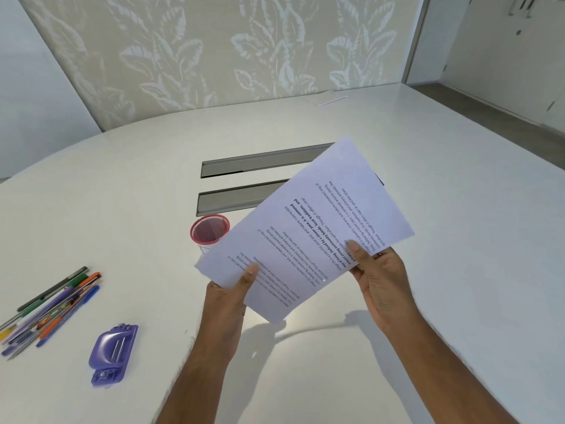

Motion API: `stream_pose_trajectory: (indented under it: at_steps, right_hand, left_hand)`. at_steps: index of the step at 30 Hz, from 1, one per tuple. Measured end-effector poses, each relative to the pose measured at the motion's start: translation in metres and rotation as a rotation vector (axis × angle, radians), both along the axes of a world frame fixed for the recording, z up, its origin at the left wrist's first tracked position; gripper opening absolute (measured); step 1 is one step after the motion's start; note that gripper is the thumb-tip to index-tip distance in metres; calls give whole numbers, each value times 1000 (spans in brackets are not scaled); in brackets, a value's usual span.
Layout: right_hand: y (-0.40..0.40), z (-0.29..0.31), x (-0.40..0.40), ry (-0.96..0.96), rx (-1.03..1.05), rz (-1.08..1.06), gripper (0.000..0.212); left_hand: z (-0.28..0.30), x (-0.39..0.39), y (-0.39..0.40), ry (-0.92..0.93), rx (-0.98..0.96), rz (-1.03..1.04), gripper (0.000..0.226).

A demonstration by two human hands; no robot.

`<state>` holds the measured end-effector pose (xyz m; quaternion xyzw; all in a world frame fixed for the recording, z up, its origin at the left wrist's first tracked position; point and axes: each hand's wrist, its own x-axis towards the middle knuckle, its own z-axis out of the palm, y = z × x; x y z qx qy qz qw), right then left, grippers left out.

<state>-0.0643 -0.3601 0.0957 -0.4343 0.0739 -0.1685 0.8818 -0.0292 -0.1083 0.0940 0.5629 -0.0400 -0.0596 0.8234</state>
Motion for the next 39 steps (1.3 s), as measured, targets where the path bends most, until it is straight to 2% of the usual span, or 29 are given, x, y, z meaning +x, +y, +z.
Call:
stream_pose_trajectory:
  at_steps: [6,12,16,19,24,28,33,39]
  right_hand:
    - [-13,12,-5,22,-164,-107,37]
    - [-17,25,-13,31,-397,-157,22]
    - [-12,38,-16,-1,-550,-85,18]
    - [-5,48,-18,-16,-646,-54,19]
    - [2,63,-19,-70,-661,-67,23]
    - [4,72,-19,-92,-681,-98,23]
    - [4,48,-18,17,-709,-86,15]
    - [5,24,-20,116,-731,-44,19]
  left_hand:
    - [-6,5,12,-17,123,20,57]
    - [0,7,9,-46,261,-105,35]
    - [21,5,-1,-60,306,-225,48]
    - [36,8,-10,-82,390,-210,40]
    - [51,12,-22,-104,387,-166,23]
    - [53,11,-28,-159,335,-136,24]
    - [31,5,-32,-124,351,-135,21]
    - [17,2,-30,-71,331,-140,29]
